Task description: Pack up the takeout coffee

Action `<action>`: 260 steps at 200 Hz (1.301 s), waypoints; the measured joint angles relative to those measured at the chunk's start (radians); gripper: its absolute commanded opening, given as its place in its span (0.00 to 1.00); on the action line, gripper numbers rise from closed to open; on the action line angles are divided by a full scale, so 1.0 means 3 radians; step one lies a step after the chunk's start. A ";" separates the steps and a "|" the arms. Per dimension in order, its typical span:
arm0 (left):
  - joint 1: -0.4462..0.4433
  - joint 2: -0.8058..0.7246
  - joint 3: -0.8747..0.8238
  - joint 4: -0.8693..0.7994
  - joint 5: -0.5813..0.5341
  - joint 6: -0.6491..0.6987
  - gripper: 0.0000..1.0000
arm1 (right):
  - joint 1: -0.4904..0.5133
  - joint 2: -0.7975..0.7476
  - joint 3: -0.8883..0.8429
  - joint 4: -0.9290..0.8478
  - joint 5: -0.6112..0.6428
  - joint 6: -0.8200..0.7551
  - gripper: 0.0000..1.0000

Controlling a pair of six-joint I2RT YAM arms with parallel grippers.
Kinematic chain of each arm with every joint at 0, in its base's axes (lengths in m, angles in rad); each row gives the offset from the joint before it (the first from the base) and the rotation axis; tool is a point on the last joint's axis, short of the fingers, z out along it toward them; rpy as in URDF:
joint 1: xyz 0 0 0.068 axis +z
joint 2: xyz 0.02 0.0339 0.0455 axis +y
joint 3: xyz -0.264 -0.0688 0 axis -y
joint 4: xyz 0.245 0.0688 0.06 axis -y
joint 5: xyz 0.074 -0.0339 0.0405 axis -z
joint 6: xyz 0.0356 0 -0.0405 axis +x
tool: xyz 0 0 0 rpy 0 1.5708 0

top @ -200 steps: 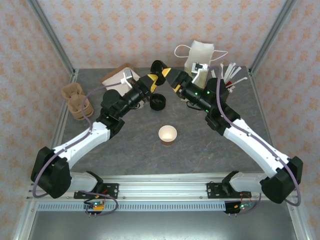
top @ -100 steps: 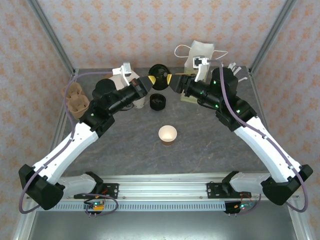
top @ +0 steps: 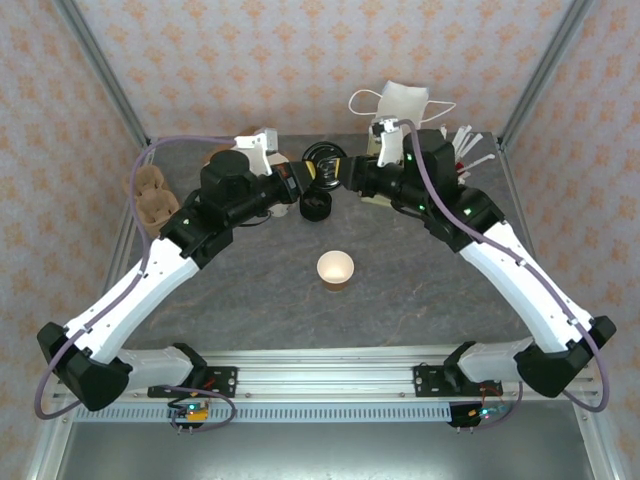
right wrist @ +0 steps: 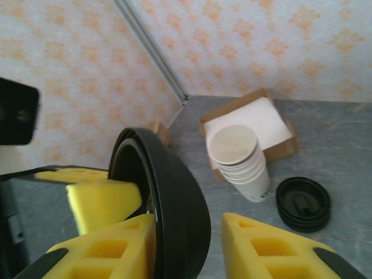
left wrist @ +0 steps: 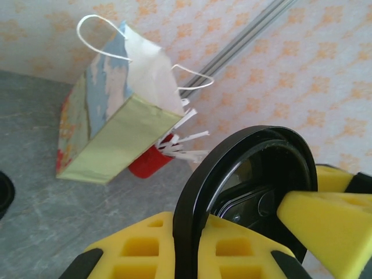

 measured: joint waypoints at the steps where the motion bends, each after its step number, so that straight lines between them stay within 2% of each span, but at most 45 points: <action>1: -0.0003 0.0003 0.0005 -0.0008 -0.0006 0.0004 0.03 | 0.0003 0.0005 0.0008 -0.0006 0.0010 -0.0001 0.35; 54: -0.0170 0.0191 0.0423 -0.0633 -0.0537 0.0256 0.03 | 0.0238 0.0443 0.0586 -0.0622 0.0810 -0.0178 0.38; 79: -0.0210 0.0272 0.0526 -0.0832 -0.0736 0.0320 0.03 | 0.0287 0.0627 0.0749 -0.0829 0.1041 -0.0216 0.36; 162: -0.0237 0.0415 0.0587 -0.1081 -0.0937 0.0348 0.02 | 0.0309 0.0921 0.0922 -0.1097 0.1152 -0.0264 0.22; 189: -0.0237 0.0415 0.0593 -0.1091 -0.0946 0.0375 0.04 | 0.0317 0.0950 0.0922 -0.1111 0.1157 -0.0276 0.13; 222: -0.0237 0.0415 0.0593 -0.1116 -0.0950 0.0394 0.16 | 0.0320 0.0968 0.0921 -0.1110 0.1186 -0.0290 0.10; 244: -0.0238 0.0407 0.0594 -0.1111 -0.0946 0.0411 0.42 | 0.0305 0.0968 0.0886 -0.1109 0.1232 -0.0287 0.10; 260: -0.0249 0.0367 0.0593 -0.1115 -0.0945 0.0409 0.53 | 0.0169 0.0966 0.0781 -0.1101 0.1212 -0.0285 0.09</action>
